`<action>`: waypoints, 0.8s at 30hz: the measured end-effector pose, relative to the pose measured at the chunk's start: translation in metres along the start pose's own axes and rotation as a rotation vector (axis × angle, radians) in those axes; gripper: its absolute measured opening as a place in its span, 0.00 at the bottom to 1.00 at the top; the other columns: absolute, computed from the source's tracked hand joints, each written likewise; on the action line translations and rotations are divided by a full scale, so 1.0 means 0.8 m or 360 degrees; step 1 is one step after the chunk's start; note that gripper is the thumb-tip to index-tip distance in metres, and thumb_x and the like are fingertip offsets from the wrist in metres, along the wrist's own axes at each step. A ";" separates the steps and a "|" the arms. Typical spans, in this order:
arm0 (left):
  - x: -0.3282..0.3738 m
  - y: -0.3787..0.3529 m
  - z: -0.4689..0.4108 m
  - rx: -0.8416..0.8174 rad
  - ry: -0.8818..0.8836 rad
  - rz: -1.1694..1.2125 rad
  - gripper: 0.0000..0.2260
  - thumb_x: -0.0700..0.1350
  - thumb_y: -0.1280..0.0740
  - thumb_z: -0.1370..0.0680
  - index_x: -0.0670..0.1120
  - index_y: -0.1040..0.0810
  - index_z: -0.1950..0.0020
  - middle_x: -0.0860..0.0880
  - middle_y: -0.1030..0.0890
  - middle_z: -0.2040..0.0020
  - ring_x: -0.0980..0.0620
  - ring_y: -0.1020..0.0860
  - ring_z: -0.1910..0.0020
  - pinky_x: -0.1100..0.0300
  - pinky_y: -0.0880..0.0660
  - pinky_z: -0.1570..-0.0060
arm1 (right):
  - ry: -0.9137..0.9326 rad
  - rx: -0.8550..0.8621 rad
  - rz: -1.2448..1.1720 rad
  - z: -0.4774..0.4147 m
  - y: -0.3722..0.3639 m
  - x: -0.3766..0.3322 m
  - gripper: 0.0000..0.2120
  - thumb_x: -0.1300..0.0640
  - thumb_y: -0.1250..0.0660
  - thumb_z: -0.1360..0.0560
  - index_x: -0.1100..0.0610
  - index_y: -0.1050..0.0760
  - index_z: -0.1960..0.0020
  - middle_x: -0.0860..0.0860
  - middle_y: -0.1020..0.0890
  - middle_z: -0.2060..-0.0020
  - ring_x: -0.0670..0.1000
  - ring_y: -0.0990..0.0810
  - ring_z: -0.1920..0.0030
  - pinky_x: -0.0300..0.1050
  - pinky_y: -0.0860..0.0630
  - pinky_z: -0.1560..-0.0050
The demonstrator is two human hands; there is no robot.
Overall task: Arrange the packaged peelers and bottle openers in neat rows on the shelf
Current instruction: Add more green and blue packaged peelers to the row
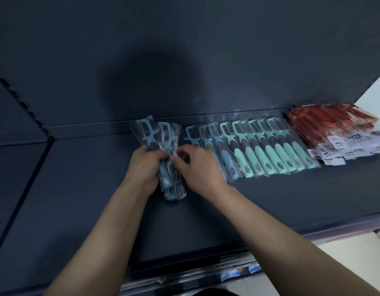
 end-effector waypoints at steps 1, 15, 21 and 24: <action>0.001 -0.001 0.002 -0.0007 0.0002 0.0062 0.10 0.27 0.40 0.26 0.36 0.23 0.50 0.42 0.17 0.61 0.48 0.17 0.65 0.60 0.22 0.69 | -0.0028 -0.0039 -0.0063 0.001 -0.004 0.001 0.12 0.49 0.35 0.24 0.57 0.22 0.49 0.52 0.19 0.57 0.51 0.22 0.56 0.41 0.29 0.58; -0.001 0.005 0.002 -0.0048 0.0014 0.0167 0.11 0.28 0.44 0.24 0.42 0.29 0.51 0.40 0.21 0.51 0.43 0.18 0.54 0.51 0.20 0.54 | -0.0388 -0.0080 -0.0148 -0.012 -0.007 0.007 0.05 0.60 0.37 0.24 0.60 0.25 0.51 0.55 0.21 0.58 0.55 0.23 0.56 0.38 0.33 0.65; 0.000 0.024 0.003 0.0141 -0.0027 -0.0166 0.06 0.36 0.41 0.22 0.43 0.27 0.56 0.44 0.26 0.62 0.52 0.25 0.66 0.63 0.22 0.69 | -0.0324 0.0023 0.0152 -0.014 0.002 0.005 0.09 0.64 0.40 0.24 0.60 0.32 0.44 0.59 0.22 0.53 0.57 0.26 0.58 0.44 0.31 0.61; 0.000 0.026 0.004 0.0114 -0.0017 -0.0209 0.06 0.36 0.41 0.21 0.42 0.26 0.55 0.43 0.24 0.61 0.51 0.23 0.66 0.60 0.21 0.65 | -0.0257 0.0013 0.0341 -0.018 0.000 0.004 0.15 0.69 0.41 0.25 0.59 0.31 0.39 0.59 0.24 0.48 0.59 0.23 0.51 0.45 0.30 0.59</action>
Point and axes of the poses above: each hand's wrist, its own z-axis away from the middle knuckle, its own y-axis out of the back of the hand, x = y × z, the point moved 6 cm from there along -z, towards the middle knuckle
